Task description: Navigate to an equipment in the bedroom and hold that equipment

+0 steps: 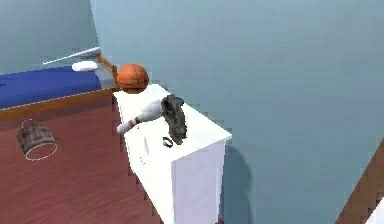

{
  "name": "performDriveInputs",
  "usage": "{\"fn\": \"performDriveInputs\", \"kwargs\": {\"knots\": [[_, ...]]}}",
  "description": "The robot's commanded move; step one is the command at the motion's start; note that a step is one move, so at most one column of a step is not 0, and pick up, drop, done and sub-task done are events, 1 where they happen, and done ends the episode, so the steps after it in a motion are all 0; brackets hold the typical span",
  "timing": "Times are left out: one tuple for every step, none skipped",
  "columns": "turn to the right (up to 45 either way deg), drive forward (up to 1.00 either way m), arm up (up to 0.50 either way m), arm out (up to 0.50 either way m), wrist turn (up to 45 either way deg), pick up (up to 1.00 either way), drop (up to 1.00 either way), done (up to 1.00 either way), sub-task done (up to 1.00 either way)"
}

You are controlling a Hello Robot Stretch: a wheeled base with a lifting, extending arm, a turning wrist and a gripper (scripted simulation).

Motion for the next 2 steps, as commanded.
{"fn": "performDriveInputs", "kwargs": {"knots": [[6.0, 0.00, 0.00, 0.00, 0.0, 0.00, 0.00, 0.00, 0.00], [0.0, 0.20, 0.00, 0.00, 0.0, 0.00, 0.00, 0.00, 0.00]]}}
